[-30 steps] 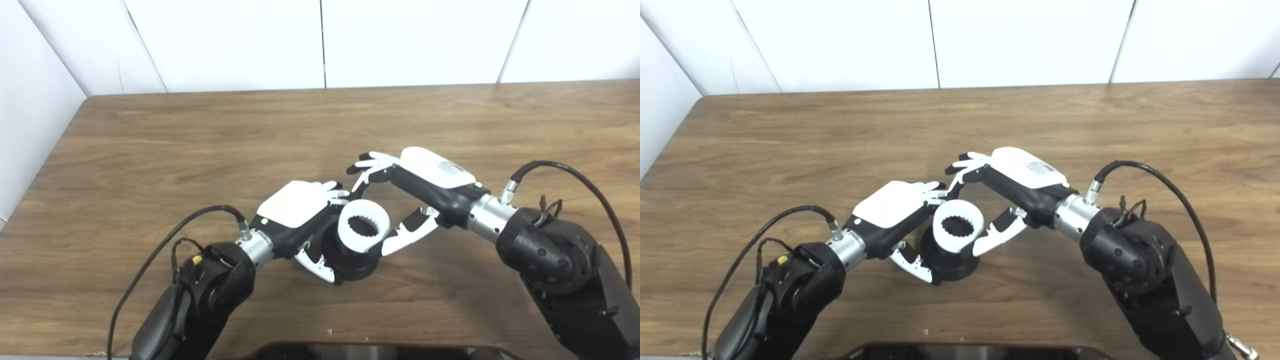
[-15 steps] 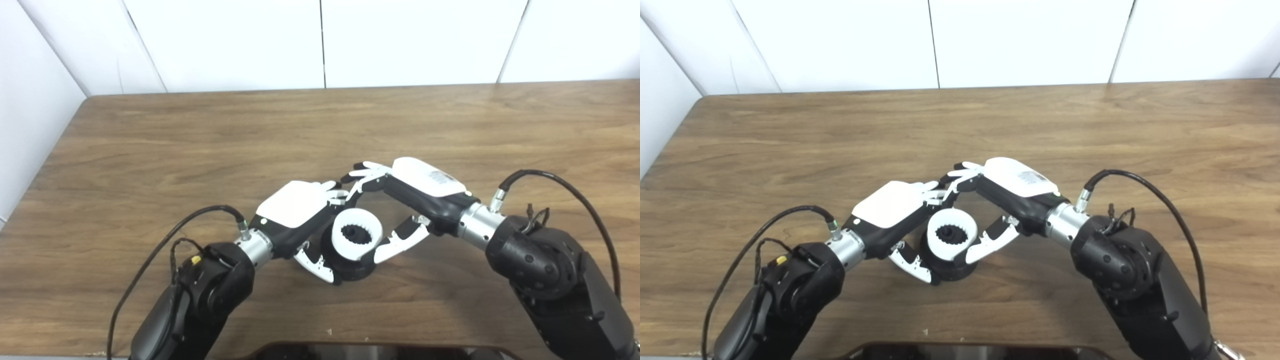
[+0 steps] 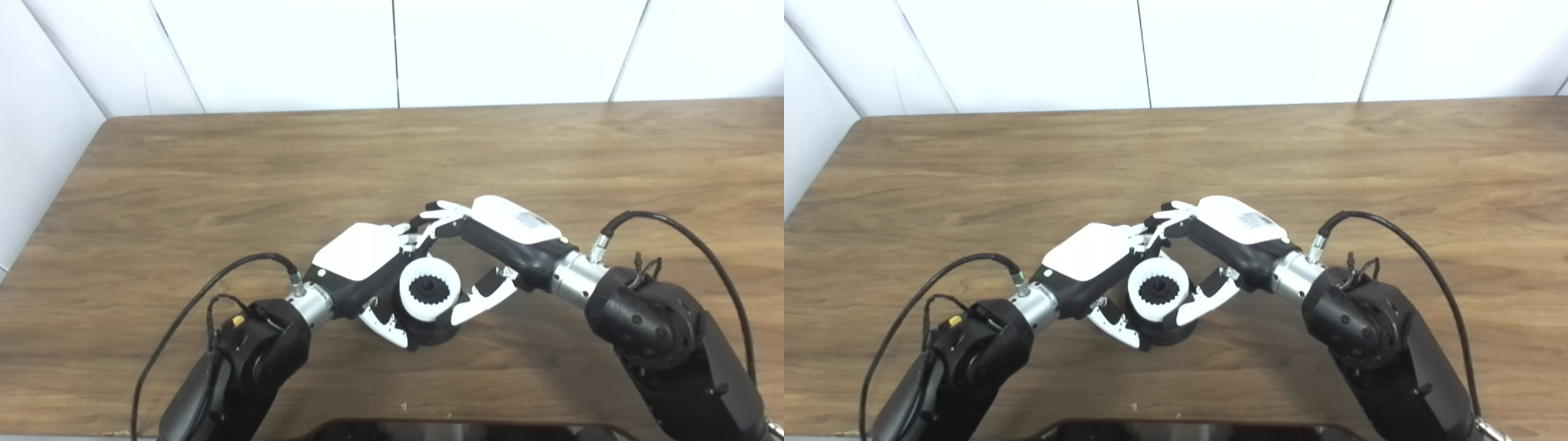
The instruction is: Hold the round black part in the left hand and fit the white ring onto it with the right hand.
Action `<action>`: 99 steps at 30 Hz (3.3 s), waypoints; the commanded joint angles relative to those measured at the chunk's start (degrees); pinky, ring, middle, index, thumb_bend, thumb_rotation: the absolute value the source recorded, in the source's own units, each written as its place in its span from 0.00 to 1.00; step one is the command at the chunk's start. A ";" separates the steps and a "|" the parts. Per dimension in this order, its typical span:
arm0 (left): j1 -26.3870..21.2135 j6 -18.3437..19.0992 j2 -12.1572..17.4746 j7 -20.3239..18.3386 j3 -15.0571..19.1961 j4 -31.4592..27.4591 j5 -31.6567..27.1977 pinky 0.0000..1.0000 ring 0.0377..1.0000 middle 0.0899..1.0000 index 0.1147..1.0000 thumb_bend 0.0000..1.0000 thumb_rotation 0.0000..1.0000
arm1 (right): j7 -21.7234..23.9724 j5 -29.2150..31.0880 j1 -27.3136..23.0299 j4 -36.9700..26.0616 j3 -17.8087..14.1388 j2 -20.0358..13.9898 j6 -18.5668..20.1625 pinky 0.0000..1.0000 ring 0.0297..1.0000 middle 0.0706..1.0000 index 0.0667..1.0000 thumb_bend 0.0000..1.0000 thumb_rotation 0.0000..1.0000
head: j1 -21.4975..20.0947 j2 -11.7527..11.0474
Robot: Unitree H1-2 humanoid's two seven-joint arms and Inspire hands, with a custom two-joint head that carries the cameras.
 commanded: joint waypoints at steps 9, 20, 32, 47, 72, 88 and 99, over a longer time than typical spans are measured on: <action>-0.26 -0.43 0.17 0.20 0.32 -1.56 0.32 0.93 0.96 0.90 0.63 0.78 0.28 | -1.12 0.06 -2.96 0.27 -0.94 0.35 -1.33 0.84 0.95 0.87 0.59 0.75 0.29 | 0.20 0.03; 0.31 -0.68 0.07 0.53 0.69 -2.06 -0.49 0.92 0.96 0.89 0.61 0.80 0.28 | -2.08 0.58 -3.02 2.15 -1.31 0.39 -2.34 0.83 0.95 0.87 0.59 0.75 0.29 | 0.19 0.19; -0.27 0.43 -0.32 -1.18 0.65 -1.93 0.33 0.95 0.97 0.89 0.69 0.89 0.27 | -1.87 1.26 -2.71 2.41 -1.43 0.20 -2.28 0.84 0.95 0.87 0.59 0.77 0.30 | 0.64 0.63; -0.59 0.08 -0.74 -1.19 1.07 -1.43 0.85 0.94 0.96 0.89 0.67 0.89 0.30 | -1.66 0.30 -1.32 1.92 0.33 -0.11 -3.56 0.82 0.95 0.87 0.60 0.76 0.32 | 0.99 1.12; -0.30 0.46 -1.37 -1.53 1.44 -0.74 1.24 0.95 0.97 0.90 0.71 0.97 0.31 | -1.99 -0.59 1.22 2.49 1.58 -0.50 -5.08 0.85 0.96 0.86 0.66 0.80 0.34 | 1.42 1.22; 0.54 0.27 -1.41 -0.74 2.07 -0.76 0.92 0.95 0.97 0.89 0.69 0.98 0.31 | -2.50 1.85 1.65 3.03 -0.13 -0.80 -4.38 0.86 0.96 0.88 0.76 0.95 0.37 | 1.25 1.08; 1.16 0.46 -0.50 -1.07 3.52 -1.37 0.96 0.95 0.97 0.90 0.71 0.98 0.33 | -4.68 5.54 3.16 2.79 -4.44 0.11 -3.19 0.82 0.93 0.91 0.79 0.96 0.40 | 1.12 0.37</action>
